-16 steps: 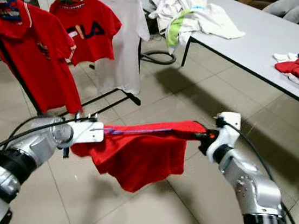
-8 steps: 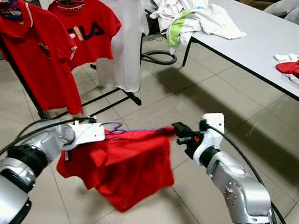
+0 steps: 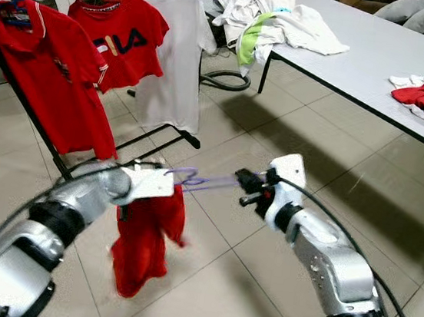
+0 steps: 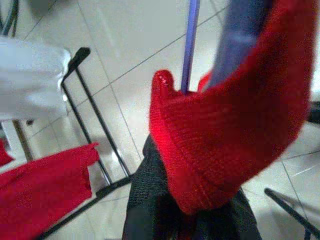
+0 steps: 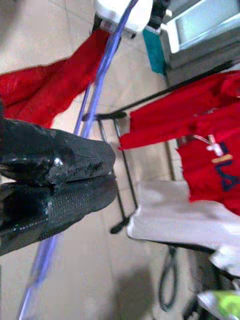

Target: Hang hanger

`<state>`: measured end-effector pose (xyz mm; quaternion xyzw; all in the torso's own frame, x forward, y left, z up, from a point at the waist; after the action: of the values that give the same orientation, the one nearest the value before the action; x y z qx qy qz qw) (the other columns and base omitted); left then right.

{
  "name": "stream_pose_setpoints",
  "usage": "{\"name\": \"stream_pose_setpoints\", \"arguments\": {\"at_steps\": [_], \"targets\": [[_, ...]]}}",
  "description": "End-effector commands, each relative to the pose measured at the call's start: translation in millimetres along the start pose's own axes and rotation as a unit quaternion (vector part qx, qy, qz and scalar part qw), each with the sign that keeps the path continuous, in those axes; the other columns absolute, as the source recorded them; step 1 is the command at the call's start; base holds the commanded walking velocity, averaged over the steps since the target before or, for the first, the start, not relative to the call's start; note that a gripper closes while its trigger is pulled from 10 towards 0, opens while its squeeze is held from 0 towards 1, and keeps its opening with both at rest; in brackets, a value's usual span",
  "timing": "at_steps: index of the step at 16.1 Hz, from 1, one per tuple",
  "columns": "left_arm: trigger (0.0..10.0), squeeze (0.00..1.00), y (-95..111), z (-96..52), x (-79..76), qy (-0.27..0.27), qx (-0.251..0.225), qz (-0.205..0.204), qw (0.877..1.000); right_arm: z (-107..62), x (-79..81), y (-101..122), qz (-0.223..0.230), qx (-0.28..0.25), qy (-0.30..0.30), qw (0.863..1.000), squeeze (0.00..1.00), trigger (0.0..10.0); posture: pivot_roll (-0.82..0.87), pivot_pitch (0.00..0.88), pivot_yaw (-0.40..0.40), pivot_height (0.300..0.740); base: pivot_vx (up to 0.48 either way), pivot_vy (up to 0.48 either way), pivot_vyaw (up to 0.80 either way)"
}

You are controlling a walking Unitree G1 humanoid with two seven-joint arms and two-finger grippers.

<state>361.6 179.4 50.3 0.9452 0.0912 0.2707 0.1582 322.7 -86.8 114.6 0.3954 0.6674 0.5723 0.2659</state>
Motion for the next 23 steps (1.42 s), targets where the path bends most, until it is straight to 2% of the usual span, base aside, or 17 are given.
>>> {"name": "stream_pose_setpoints", "arguments": {"at_steps": [1,2,4,5,6,7,9,10,11,12,13,14,16,17,19,21,23], "targets": [[0.0,0.0,-4.3,-4.2,3.2,0.01,-0.016,-0.029,0.999,-6.6,1.9,14.2,0.003,-0.039,0.015,0.999,0.0,4.4,-0.05,0.0,0.064,0.74,0.0,0.0,0.0],[0.0,0.0,-3.3,-1.8,-6.0,-0.001,-0.063,-0.127,0.99,-18.6,10.3,19.6,0.007,-0.063,0.055,0.996,0.0,10.0,-0.06,0.0,0.068,0.74,0.0,0.0,0.0],[0.0,0.0,11.1,0.4,-15.3,-0.006,-0.149,-0.252,0.956,-32.7,9.9,15.8,0.006,-0.071,0.064,0.995,0.0,10.0,-0.06,0.0,0.072,0.74,0.0,0.0,0.0],[0.0,0.0,18.0,0.8,-18.0,-0.007,-0.186,-0.291,0.938,-36.9,5.8,14.5,0.003,-0.076,0.051,0.996,0.0,10.0,-0.06,0.0,0.072,0.74,0.0,0.0,0.0],[0.0,0.0,30.9,1.1,-17.4,0.02,-0.25,-0.39,0.886,-44.9,-16.2,-5.5,0.003,-0.047,-0.023,0.999,1.0,10.0,-0.07,0.0,0.078,0.74,0.0,0.0,0.0],[0.0,0.0,32.0,3.6,-21.5,0.042,-0.266,-0.438,0.858,-53.3,-34.1,-25.1,-0.012,-0.019,-0.089,0.996,1.0,10.0,-0.08,0.0,0.086,0.74,0.0,0.0,0.0],[0.0,0.0,28.9,9.6,-30.4,0.066,-0.249,-0.456,0.852,-62.8,-49.6,-47.5,-0.011,0.007,-0.154,0.988,1.0,10.0,-0.08,0.0,0.098,0.74,0.0,0.0,0.0],[0.6,0.0,26.8,13.6,-40.5,0.073,-0.25,-0.51,0.82,-76.7,-67.7,-84.1,0.022,0.071,-0.253,0.965,1.0,10.0,-0.1,0.0,0.12,0.74,0.0,0.0,0.0],[6.2,0.0,24.5,13.8,-42.6,0.078,-0.254,-0.541,0.798,-80.3,-70.1,-100.5,0.039,0.109,-0.276,0.954,0.98,10.0,-0.11,0.0,0.132,0.74,0.0,0.0,0.0],[10.0,0.0,17.8,16.3,-45.1,0.089,-0.236,-0.569,0.782,-81.8,-68.7,-111.2,0.054,0.126,-0.281,0.95,0.52,10.0,-0.12,0.0,0.147,0.74,0.0,0.0,0.0],[10.0,0.0,13.8,18.8,-46.9,0.092,-0.22,-0.587,0.774,-83.7,-67.6,-114.7,0.067,0.112,-0.289,0.948,0.0,10.0,-0.12,0.0,0.151,0.74,0.0,0.0,0.0],[10.0,0.0,18.1,17.8,-44.2,0.074,-0.244,-0.617,0.745,-85.3,-68.7,-118.0,0.068,0.108,-0.301,0.945,0.0,10.0,-0.13,0.0,0.161,0.74,0.0,0.0,0.0],[10.0,0.0,17.9,13.8,-40.6,0.066,-0.276,-0.642,0.712,-85.9,-70.2,-119.9,0.067,0.104,-0.312,0.942,0.0,10.0,-0.14,0.0,0.171,0.74,0.0,0.0,0.0],[10.0,0.0,14.2,15.6,-46.9,0.057,-0.261,-0.641,0.72,-85.3,-68.8,-120.3,0.066,0.101,-0.313,0.942,0.0,10.0,-0.14,0.0,0.176,0.74,0.0,0.0,0.0],[10.0,0.0,12.0,19.2,-61.7,0.031,-0.236,-0.647,0.724,-83.9,-64.3,-119.0,0.061,0.089,-0.303,0.947,0.0,10.0,-0.15,0.0,0.182,0.74,0.0,0.0,0.0],[10.0,0.0,9.3,19.7,-69.6,0.052,-0.232,-0.607,0.758,-81.9,-58.2,-117.8,0.063,0.076,-0.296,0.95,0.0,10.0,-0.14,0.0,0.172,0.74,0.0,0.0,0.0],[10.0,0.0,8.8,15.9,-71.7,0.06,-0.243,-0.587,0.77,-77.0,-52.1,-118.6,0.056,0.073,-0.277,0.957,0.0,10.0,-0.09,0.0,0.139,0.74,0.0,0.0,0.0]]}}
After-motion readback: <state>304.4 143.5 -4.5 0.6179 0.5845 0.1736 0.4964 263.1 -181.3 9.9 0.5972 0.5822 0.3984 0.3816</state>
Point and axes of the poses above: a point about 5 cm out from each wrist's last joint towards the gripper, its own z axis pointing out of the wrist towards the gripper, its own y axis along the axis of the wrist's last joint, x = y × z, the point moved 4 cm from there along z, pointing out of the wrist towards the gripper, and after that the axes turned 1 degree about -z, right-handed, at the moved point
